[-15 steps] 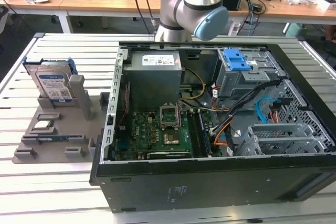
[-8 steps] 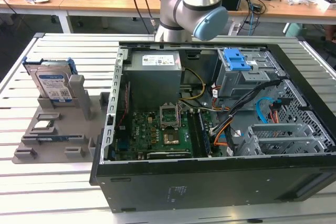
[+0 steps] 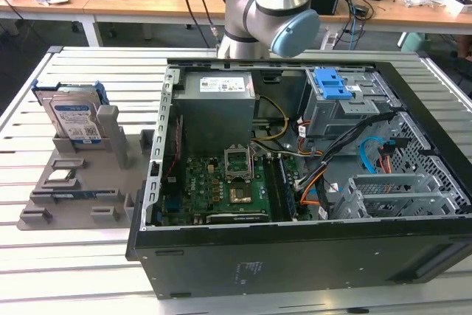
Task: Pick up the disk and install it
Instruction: 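Reach for the disk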
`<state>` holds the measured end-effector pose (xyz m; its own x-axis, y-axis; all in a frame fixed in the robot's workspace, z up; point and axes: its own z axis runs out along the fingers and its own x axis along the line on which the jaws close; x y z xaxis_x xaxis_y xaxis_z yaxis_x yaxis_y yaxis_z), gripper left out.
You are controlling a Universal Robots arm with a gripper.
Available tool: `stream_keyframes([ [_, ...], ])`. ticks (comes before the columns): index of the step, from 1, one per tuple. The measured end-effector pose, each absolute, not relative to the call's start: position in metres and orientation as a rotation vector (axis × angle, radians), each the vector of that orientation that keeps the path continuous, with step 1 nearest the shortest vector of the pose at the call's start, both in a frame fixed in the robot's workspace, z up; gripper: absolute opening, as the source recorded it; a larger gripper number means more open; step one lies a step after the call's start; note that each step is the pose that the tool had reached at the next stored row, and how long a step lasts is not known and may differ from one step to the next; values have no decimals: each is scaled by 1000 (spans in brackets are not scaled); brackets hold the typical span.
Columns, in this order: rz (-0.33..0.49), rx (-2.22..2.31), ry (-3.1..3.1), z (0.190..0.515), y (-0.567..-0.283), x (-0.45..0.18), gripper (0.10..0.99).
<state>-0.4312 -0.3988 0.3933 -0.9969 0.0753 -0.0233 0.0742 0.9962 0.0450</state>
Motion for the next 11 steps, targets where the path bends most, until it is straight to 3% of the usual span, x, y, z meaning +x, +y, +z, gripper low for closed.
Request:
stream_keyframes([
  [11, 69, 117, 3114, 393, -399, -443, 106],
])
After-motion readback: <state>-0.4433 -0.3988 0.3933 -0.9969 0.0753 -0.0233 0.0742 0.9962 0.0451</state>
